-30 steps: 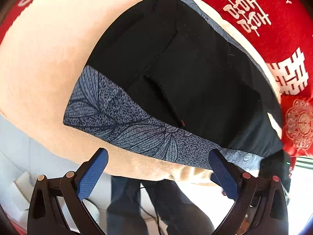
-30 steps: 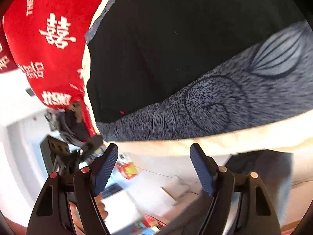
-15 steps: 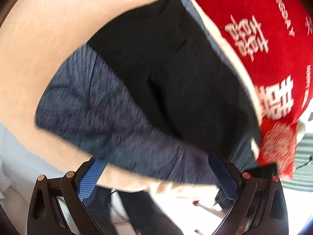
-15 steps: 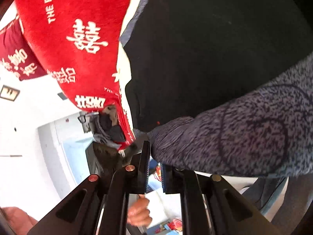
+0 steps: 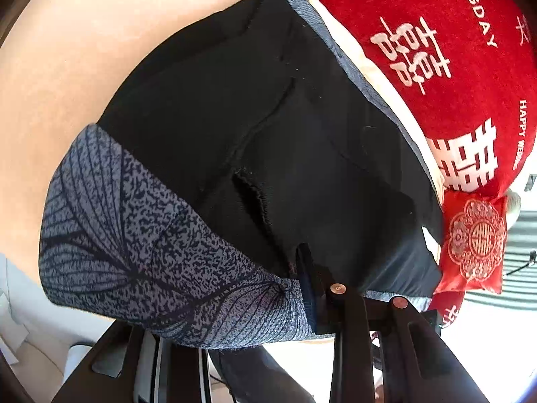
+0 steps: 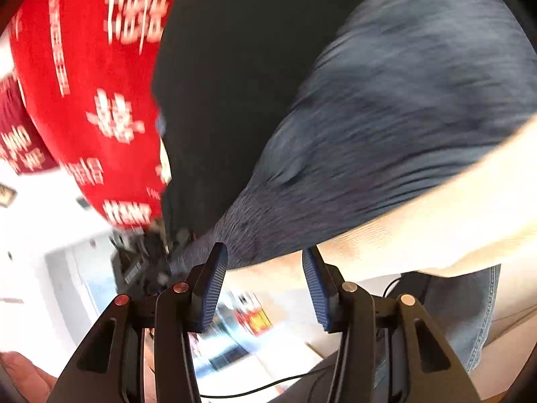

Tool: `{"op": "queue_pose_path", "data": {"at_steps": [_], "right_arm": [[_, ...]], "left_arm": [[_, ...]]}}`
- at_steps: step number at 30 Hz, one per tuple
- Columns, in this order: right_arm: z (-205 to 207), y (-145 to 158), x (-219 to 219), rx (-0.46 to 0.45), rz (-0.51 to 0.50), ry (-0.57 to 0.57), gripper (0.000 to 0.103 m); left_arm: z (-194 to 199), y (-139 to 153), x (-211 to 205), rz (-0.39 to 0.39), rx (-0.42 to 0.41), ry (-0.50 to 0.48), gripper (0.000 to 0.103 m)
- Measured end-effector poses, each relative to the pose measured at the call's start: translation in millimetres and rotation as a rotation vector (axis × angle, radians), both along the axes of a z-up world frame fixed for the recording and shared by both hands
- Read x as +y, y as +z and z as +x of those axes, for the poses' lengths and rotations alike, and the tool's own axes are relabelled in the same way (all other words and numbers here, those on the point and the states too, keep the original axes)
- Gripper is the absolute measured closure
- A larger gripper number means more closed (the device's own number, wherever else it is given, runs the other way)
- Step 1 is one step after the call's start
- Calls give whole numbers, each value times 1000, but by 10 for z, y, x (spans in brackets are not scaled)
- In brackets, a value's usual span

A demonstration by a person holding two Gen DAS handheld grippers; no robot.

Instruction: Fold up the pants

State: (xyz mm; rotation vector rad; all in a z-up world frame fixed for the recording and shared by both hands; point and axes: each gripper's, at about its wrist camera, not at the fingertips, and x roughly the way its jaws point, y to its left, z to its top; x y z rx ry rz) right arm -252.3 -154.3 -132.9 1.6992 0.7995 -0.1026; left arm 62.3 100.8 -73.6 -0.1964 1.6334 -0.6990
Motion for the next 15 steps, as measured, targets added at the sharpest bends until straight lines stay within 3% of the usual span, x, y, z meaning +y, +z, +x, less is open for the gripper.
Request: {"op": "queue_pose_path", "data": {"at_steps": [3, 5, 6, 7, 11, 15], "right_arm": [[-191, -116, -49, -54, 57, -140, 52], [-244, -211, -26, -66, 120, -233, 60], [-269, -216, -13, -59, 133, -269, 90], [-255, -193, -5, -44, 122, -282, 97], [-89, 353, -113, 5, -73, -160, 97], [185, 936, -431, -30, -220, -28, 97]], "left_arm": [[-4, -14, -20, 23, -2, -34, 69], [-6, -44, -9, 41, -4, -46, 69], [1, -58, -5, 48, -1, -42, 69], [-2, -55, 14, 50, 1, -37, 70], [24, 95, 22, 35, -18, -2, 76], [111, 401, -62, 8, -68, 36, 76]]}}
